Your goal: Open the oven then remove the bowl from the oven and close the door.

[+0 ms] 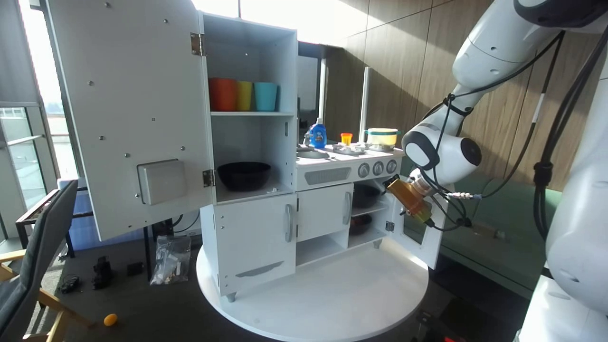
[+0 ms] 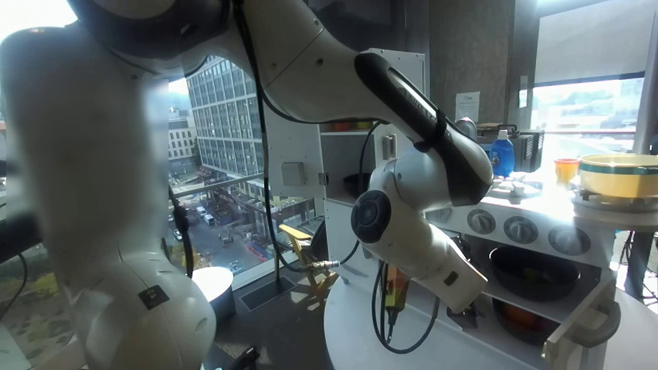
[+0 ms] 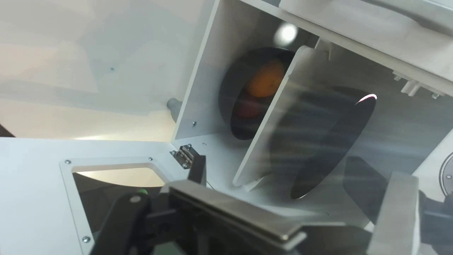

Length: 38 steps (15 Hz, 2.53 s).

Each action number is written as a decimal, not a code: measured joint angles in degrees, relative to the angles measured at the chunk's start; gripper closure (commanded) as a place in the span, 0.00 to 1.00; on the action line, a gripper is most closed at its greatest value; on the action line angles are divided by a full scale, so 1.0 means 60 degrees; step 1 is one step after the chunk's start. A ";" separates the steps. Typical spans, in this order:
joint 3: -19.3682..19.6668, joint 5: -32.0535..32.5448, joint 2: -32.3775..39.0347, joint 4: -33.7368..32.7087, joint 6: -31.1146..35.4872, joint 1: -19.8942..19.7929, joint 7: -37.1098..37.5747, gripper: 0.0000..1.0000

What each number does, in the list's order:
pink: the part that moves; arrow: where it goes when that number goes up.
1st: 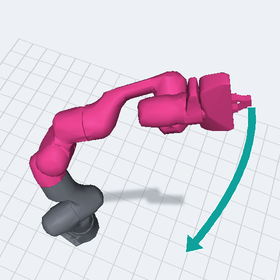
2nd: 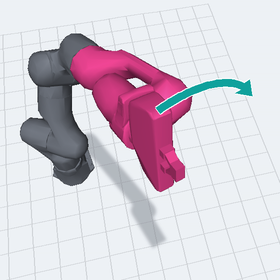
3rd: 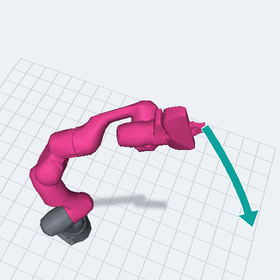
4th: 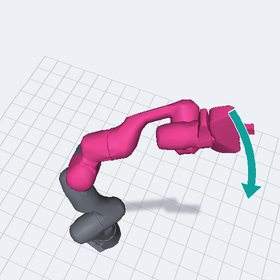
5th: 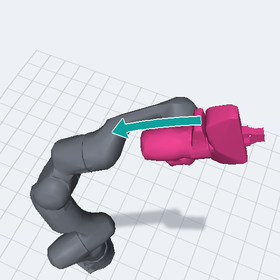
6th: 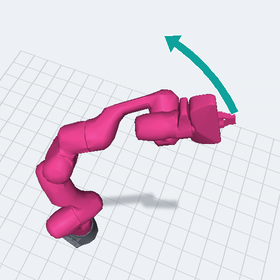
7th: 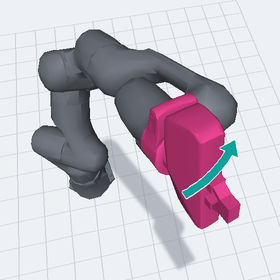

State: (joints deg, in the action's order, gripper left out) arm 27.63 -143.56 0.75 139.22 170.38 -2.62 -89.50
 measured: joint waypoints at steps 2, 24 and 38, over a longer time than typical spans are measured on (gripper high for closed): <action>-0.0016 0.0000 0.0408 -0.0302 0.0000 0.0123 0.0269 0.00; 0.4839 0.0000 0.6862 -0.2619 -0.0510 0.6075 0.7962 0.00; 0.5754 0.0040 0.9584 -0.3134 -0.0907 0.5826 0.8659 0.00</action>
State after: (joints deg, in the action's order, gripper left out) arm 62.15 -143.32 58.25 120.42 164.94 32.34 -37.55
